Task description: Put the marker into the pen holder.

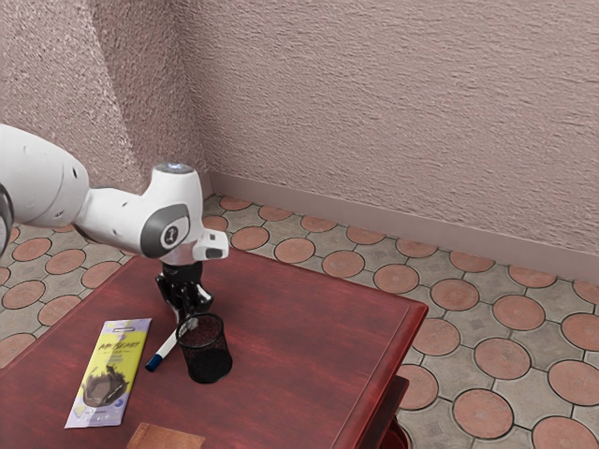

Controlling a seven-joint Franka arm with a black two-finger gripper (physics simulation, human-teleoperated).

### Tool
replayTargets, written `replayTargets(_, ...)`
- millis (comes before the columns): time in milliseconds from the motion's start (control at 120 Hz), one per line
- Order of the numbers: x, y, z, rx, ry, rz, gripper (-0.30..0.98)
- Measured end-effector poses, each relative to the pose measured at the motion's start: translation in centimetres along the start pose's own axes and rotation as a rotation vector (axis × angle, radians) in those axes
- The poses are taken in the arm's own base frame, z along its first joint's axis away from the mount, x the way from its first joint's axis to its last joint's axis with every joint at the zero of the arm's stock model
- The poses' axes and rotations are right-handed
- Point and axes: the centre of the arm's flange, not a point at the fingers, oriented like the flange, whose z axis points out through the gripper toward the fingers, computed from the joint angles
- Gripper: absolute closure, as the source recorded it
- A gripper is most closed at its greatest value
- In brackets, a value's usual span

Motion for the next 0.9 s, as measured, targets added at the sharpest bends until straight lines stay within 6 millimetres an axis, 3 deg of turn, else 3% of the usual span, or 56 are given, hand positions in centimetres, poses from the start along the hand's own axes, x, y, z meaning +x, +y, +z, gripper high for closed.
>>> replayTargets(267,0.1,0.5,-0.6,0.009,0.011,0.006,0.76)
replayTargets(483,-0.8,3.5,-9.8,0.035,0.142,0.058,0.79)
replayTargets(633,-0.9,5.5,-17.2,0.076,0.229,0.102,0.79)
replayTargets(750,0.2,7.2,-19.2,0.093,0.241,0.128,0.79)
replayTargets(900,0.0,8.4,-18.4,0.097,0.206,0.141,0.79)
